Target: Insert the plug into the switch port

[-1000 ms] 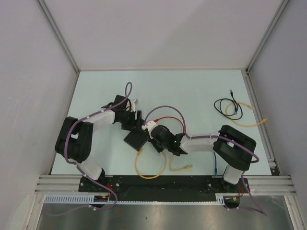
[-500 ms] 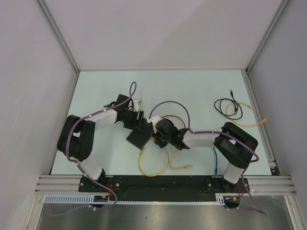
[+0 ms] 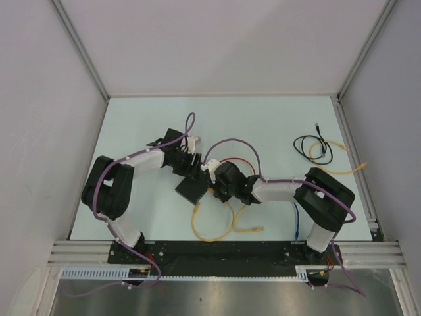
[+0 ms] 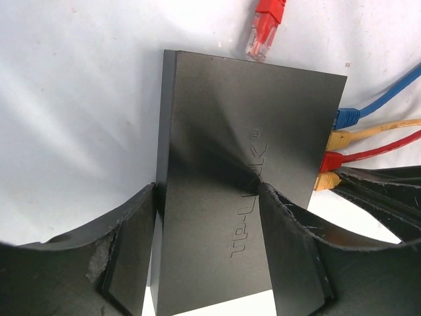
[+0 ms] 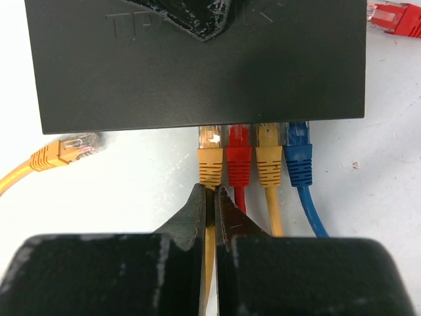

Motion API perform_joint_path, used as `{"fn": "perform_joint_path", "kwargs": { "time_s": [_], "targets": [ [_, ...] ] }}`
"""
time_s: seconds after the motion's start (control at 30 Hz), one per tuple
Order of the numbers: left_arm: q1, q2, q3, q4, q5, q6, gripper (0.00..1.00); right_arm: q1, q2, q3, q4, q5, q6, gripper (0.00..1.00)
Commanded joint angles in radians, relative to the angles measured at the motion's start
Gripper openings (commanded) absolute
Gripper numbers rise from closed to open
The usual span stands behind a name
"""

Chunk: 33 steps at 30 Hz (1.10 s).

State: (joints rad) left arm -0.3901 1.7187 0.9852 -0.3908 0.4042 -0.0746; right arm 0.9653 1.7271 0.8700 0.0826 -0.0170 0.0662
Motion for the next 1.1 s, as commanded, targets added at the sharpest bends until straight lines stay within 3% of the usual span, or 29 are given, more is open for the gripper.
{"fn": "perform_joint_path", "kwargs": {
  "time_s": [0.0,0.1,0.23,0.33,0.47,0.63,0.73,0.87,1.07],
  "targets": [
    [-0.138,0.071,-0.042,-0.105,0.283,-0.010,0.63,0.009,-0.044,0.050,0.290,-0.012,-0.037,0.00],
    [-0.141,0.064,-0.045,-0.100,0.277,-0.016,0.64,0.012,-0.032,0.060,0.275,-0.003,-0.020,0.00],
    [-0.113,0.044,-0.007,-0.129,0.087,-0.031,0.64,0.007,-0.015,0.061,0.176,0.017,0.042,0.00],
    [-0.055,0.030,0.029,-0.140,-0.034,-0.056,0.65,0.004,-0.012,0.061,0.068,0.044,0.110,0.13],
    [-0.009,0.001,0.070,-0.143,-0.157,-0.062,0.73,0.003,-0.055,0.060,-0.056,0.081,0.152,0.42],
    [0.010,-0.056,0.081,-0.152,-0.243,-0.062,0.82,-0.057,-0.173,0.060,-0.232,0.094,0.179,0.60],
    [0.019,-0.131,0.073,-0.152,-0.315,-0.067,0.88,-0.141,-0.280,0.060,-0.320,0.103,0.172,0.66],
    [0.022,-0.257,0.047,-0.129,-0.378,-0.077,0.99,-0.344,-0.389,0.060,-0.411,0.138,0.185,0.69],
    [0.022,-0.454,-0.028,-0.053,-0.370,-0.093,0.99,-0.770,-0.429,0.060,-0.405,0.170,0.181,0.70]
  ]
}}
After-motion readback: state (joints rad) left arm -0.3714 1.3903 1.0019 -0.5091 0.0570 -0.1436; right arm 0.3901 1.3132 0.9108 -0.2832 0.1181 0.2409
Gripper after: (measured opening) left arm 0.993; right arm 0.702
